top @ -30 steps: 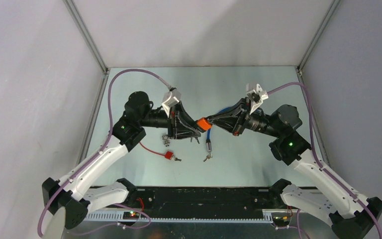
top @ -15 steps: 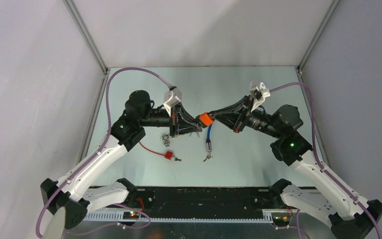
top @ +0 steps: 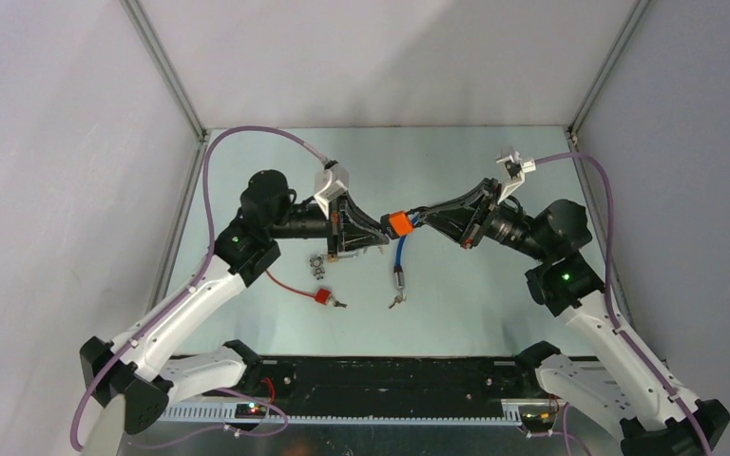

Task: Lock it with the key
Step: Lock the lock.

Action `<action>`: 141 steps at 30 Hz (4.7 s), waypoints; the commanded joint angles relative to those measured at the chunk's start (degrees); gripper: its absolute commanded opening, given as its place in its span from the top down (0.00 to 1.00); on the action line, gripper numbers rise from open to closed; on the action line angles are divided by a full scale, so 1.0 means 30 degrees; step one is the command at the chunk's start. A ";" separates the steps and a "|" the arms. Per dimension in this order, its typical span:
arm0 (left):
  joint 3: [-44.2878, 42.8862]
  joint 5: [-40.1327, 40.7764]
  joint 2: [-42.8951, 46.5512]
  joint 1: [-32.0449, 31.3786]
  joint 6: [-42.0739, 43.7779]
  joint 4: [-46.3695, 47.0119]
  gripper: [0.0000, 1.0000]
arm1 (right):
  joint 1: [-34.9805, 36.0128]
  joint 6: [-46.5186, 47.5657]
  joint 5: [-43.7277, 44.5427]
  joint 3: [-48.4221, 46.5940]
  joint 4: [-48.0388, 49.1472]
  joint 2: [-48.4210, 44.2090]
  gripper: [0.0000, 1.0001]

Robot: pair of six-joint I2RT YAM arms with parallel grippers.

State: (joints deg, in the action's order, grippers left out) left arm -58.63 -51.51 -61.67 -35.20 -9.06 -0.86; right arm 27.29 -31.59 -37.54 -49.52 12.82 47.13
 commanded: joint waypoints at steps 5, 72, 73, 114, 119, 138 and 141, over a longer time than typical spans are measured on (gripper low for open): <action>-0.0284 -0.0537 0.0423 0.1251 -0.0450 -0.2081 1.00 | -0.0846 -0.0576 0.0014 -0.0831 0.4583 0.0011 1.00; 0.1311 0.0906 0.0244 0.0160 -0.7162 0.6665 1.00 | -0.1898 -0.0180 -0.4799 -0.2085 -0.0397 0.1313 0.30; 0.1360 0.0688 0.0266 0.0161 -0.7169 0.6657 1.00 | -0.1891 0.0005 -0.4976 -0.2483 -0.1114 0.1633 0.30; 0.0419 0.1987 0.0589 -0.0532 -1.0131 0.6563 1.00 | 0.3575 0.2417 -0.2956 -0.4100 -0.3856 0.4791 1.00; 0.0287 0.2849 0.0612 -0.0584 -0.9995 0.6586 1.00 | 0.4683 0.2379 -0.2879 -0.3626 -0.3244 0.5528 1.00; 0.0400 0.5402 0.0624 -0.0534 -1.2250 0.6575 1.00 | 0.0927 -0.5618 0.2196 -0.0543 0.1723 0.2008 0.58; 0.0403 0.6553 0.0795 -0.0527 -1.3315 0.6654 1.00 | 0.0839 -0.6258 0.2606 0.0586 0.2985 0.1428 0.33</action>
State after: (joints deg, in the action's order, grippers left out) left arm -53.95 -38.00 -60.60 -36.60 -43.24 13.13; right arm 30.55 -41.98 -32.51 -50.54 12.49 54.08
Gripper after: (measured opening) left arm 0.289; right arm 0.556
